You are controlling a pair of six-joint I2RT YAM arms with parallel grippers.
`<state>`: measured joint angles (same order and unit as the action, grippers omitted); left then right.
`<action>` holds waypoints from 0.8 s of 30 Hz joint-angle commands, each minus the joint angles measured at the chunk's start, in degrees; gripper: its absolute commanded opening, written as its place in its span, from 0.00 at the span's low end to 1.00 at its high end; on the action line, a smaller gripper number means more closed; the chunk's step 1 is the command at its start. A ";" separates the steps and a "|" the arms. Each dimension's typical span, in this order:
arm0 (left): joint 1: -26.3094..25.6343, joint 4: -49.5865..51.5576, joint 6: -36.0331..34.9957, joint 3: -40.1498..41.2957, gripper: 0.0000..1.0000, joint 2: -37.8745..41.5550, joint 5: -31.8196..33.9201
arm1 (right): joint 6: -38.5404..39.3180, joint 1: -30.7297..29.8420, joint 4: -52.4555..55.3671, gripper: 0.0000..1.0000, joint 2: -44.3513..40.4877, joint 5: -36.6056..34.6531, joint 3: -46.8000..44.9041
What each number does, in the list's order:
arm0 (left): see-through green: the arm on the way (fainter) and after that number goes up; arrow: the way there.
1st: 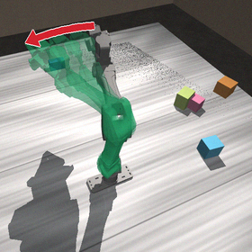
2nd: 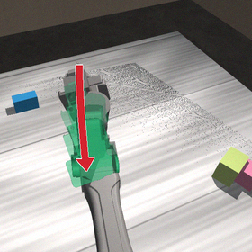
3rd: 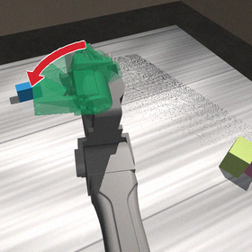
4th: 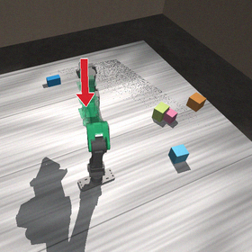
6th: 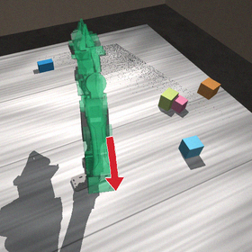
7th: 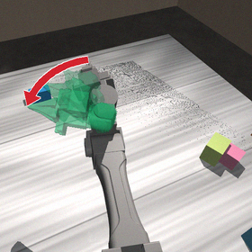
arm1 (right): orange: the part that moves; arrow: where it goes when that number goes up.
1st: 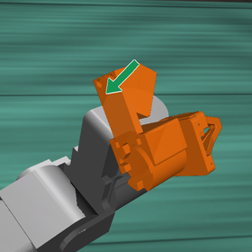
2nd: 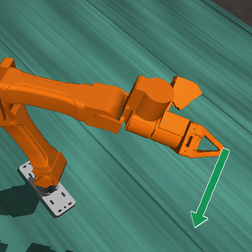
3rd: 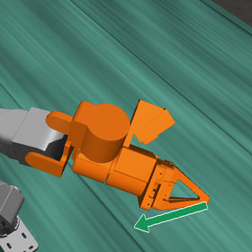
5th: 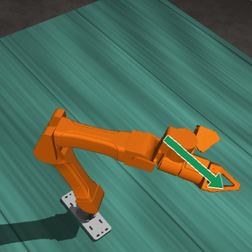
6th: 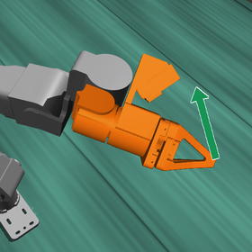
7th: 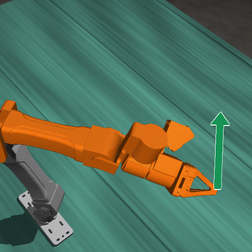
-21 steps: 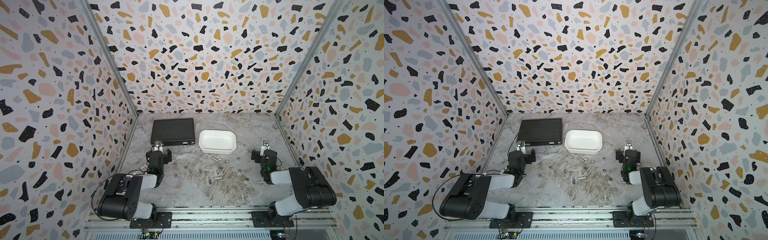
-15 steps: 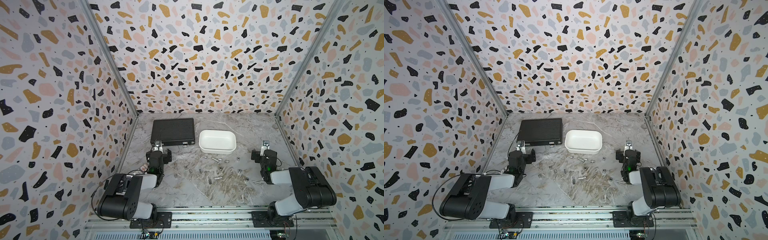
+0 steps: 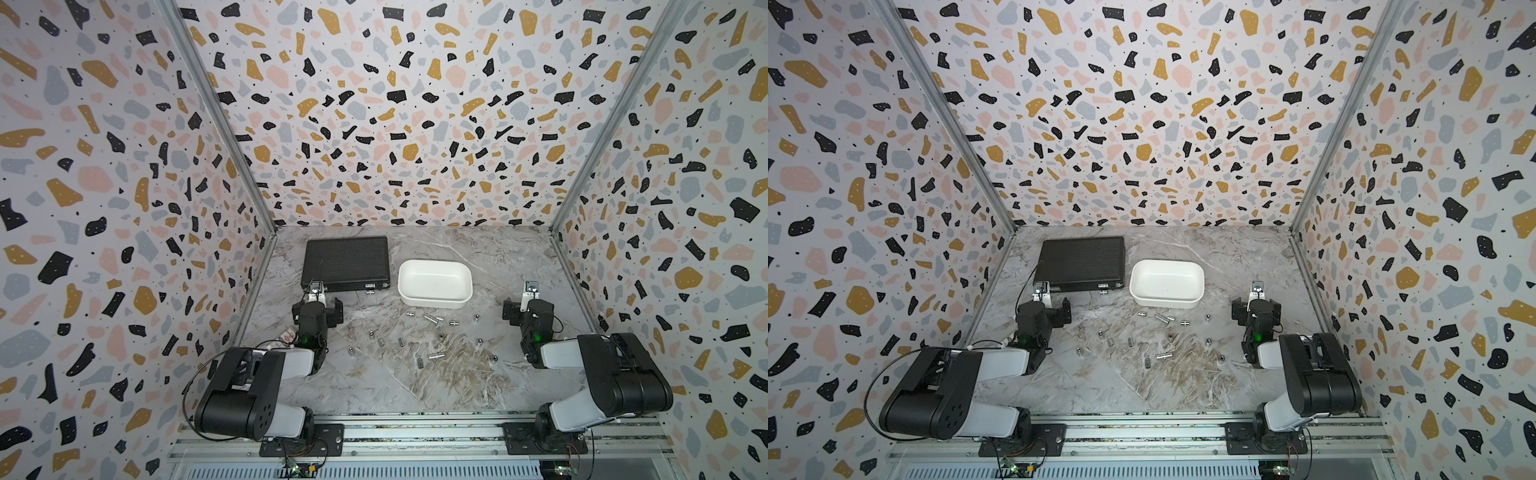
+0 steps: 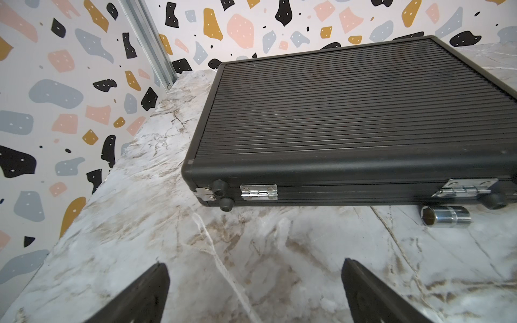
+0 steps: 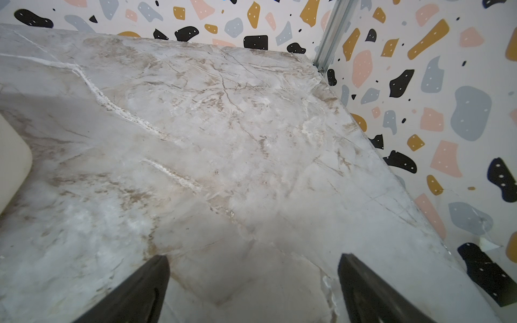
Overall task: Put the socket on the desktop into the storage box
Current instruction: Pick up the socket head at the center of the board.
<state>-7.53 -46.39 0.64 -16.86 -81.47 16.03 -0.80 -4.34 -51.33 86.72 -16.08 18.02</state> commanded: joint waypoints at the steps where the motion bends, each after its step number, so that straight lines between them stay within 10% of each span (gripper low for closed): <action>1: -0.16 -2.21 -0.03 -1.60 1.00 0.76 3.08 | -0.39 0.20 1.51 1.00 -2.22 -2.64 2.02; 8: -0.18 23.58 1.80 -13.14 0.99 8.57 5.87 | -4.59 0.01 25.87 1.00 -13.47 -6.36 12.03; 14: 0.88 41.08 21.97 -22.94 0.99 16.68 7.57 | -18.03 0.29 43.45 1.00 -25.48 -1.03 19.40; 24: 2.34 62.55 26.21 -33.96 1.00 21.09 -14.80 | -34.39 1.35 64.74 0.99 -30.99 15.94 27.15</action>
<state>-5.17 6.83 24.71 -48.10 -60.93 9.28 -29.36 -3.01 6.04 58.26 -8.56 44.62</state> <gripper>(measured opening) 0.995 0.993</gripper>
